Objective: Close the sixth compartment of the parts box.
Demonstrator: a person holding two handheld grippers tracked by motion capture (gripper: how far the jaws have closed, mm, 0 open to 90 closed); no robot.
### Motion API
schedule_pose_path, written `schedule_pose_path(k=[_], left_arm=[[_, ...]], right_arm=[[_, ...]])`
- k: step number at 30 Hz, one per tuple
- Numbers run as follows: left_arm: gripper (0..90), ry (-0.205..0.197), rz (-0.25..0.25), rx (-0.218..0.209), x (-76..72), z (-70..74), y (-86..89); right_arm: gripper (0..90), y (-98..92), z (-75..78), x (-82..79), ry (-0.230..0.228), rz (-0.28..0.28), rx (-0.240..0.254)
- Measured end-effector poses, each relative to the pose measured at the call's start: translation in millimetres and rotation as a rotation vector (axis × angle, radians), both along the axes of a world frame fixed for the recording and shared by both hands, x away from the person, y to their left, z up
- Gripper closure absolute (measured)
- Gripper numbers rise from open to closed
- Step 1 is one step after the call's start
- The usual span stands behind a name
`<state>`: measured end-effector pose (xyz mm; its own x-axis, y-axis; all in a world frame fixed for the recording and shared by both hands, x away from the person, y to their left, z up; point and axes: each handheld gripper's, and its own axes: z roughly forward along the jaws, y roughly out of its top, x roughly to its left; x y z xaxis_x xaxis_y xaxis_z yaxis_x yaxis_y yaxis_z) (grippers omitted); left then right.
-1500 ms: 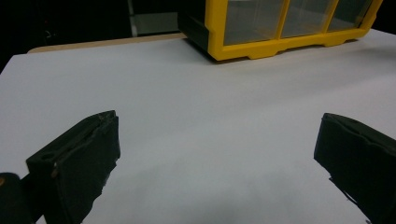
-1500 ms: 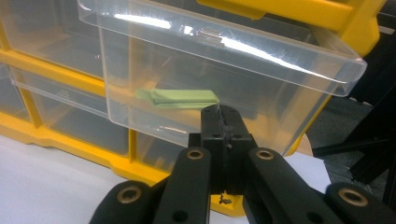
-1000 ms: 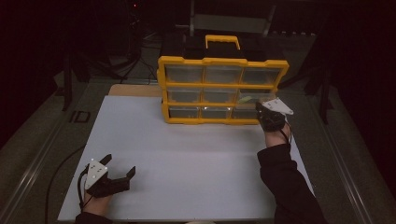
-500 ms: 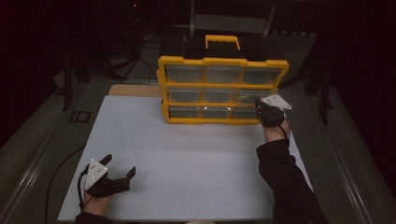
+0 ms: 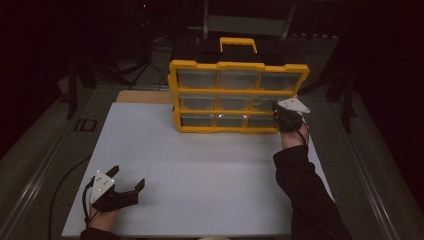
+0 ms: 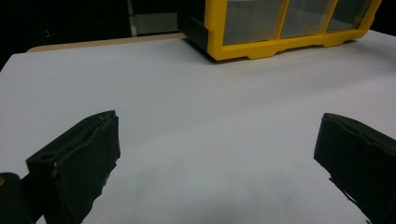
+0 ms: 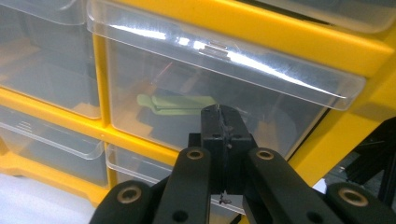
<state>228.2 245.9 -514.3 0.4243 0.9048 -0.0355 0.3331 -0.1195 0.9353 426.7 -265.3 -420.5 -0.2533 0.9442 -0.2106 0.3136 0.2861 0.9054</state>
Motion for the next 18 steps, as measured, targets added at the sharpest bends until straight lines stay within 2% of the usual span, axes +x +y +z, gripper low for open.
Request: schedule_pose_path(k=[8,13,18], left_arm=[[1.2,0.003,0.001,0.001,0.0,-0.2,-0.2],[1.2,0.001,0.001,0.004,-0.1,-0.1,-0.4],[1.2,0.0,0.002,0.004,-0.3,0.1,0.0]], right_arm=[[90.0,-2.4,-0.1,2.1,0.007,0.015,0.021],[90.0,-1.3,1.5,2.8,0.019,0.012,0.011],[90.0,0.3,0.5,1.8,0.011,0.003,0.002]])
